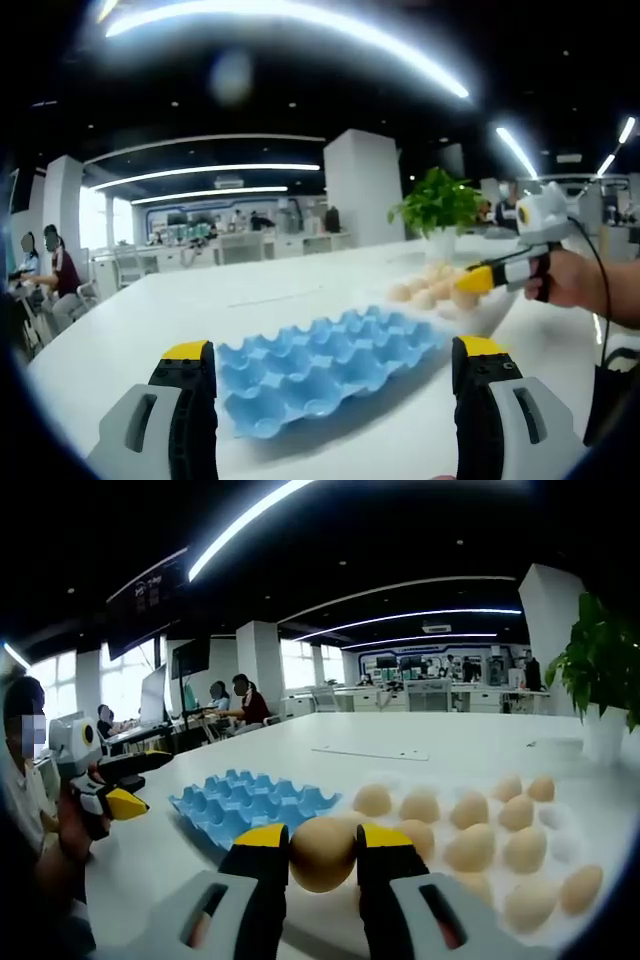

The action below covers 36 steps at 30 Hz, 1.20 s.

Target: Pick up the eggs on the table and place them into the egg tray on the table

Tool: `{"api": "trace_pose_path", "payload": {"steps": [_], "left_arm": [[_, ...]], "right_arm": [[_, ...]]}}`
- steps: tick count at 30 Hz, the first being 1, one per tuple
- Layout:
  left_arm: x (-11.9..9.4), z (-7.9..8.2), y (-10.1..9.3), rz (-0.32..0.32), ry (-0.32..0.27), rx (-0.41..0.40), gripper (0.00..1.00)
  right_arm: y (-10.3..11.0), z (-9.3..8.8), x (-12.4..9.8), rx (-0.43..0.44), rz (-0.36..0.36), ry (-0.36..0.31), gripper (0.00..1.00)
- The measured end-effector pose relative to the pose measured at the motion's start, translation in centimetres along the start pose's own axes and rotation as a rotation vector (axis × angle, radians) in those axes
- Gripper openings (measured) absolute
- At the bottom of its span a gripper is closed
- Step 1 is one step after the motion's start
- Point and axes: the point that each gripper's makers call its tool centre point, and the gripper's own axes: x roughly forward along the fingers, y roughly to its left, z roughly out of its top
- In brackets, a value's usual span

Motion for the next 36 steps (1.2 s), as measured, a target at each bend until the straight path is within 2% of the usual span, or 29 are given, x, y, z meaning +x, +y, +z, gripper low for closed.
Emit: {"api": "trace_pose_path", "payload": {"steps": [7,12,16,18,23,30,33,36], "left_arm": [[-0.3,0.0,0.1,0.053,0.008,0.029,1.0],[-0.2,-0.1,0.5,0.064,0.017,0.026,1.0],[-0.1,-0.4,0.4,0.026,0.019,-0.025,1.0],[0.1,-0.4,0.4,0.029,0.016,-0.034,1.0],[0.6,-0.3,0.6,0.057,0.017,0.008,1.0],[0.4,0.3,0.8,0.065,-0.012,-0.004,1.0],[0.6,0.2,0.8,0.055,-0.009,-0.02,1.0],[0.5,0.7,0.5,0.025,-0.031,-0.043,1.0]], "right_arm": [[0.0,-0.1,-0.3,0.02,0.002,-0.007,0.28],[0.4,-0.2,-0.2,0.022,0.009,-0.002,0.28],[0.8,0.0,-0.1,0.011,0.019,0.0,0.28],[1.1,0.2,-0.1,0.002,0.028,-0.007,0.28],[1.2,-0.2,-0.2,0.013,0.037,-0.014,0.28],[1.0,-0.5,-0.7,0.014,0.045,-0.021,0.28],[0.9,-0.6,-0.8,0.003,0.044,-0.021,0.28],[1.0,-0.5,-0.9,0.005,0.051,-0.025,0.28]]}}
